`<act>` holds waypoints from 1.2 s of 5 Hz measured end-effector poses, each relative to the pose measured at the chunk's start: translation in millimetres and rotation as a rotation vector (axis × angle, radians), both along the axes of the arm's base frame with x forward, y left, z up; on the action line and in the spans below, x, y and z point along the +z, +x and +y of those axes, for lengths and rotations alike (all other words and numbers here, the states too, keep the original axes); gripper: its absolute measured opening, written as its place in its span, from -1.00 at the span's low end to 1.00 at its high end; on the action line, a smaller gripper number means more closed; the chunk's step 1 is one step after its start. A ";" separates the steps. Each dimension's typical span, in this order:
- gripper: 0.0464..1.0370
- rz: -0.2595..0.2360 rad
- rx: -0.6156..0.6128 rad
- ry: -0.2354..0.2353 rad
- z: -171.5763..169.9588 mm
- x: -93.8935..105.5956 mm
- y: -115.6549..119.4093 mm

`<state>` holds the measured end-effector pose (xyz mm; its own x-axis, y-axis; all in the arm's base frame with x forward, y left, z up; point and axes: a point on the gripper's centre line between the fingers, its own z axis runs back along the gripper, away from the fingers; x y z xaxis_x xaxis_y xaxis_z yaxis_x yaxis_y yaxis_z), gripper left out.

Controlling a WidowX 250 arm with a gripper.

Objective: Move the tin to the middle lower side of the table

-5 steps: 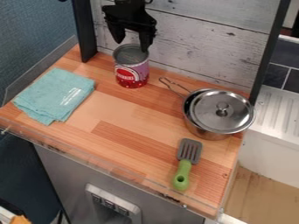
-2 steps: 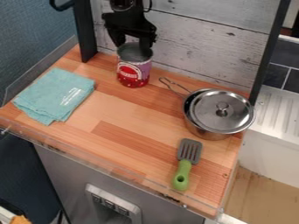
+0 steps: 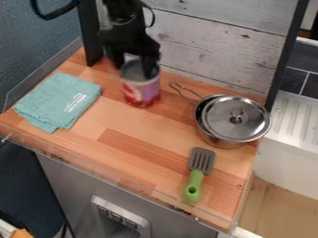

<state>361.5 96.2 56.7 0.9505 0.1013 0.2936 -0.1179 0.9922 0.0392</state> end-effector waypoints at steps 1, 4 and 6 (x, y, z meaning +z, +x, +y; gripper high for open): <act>0.92 0.035 0.033 -0.004 -5.0 4.3 -27.4; 0.92 0.155 0.092 -0.039 -29.2 16.8 -97.4; 0.92 0.036 0.074 -0.041 -26.9 34.5 -64.9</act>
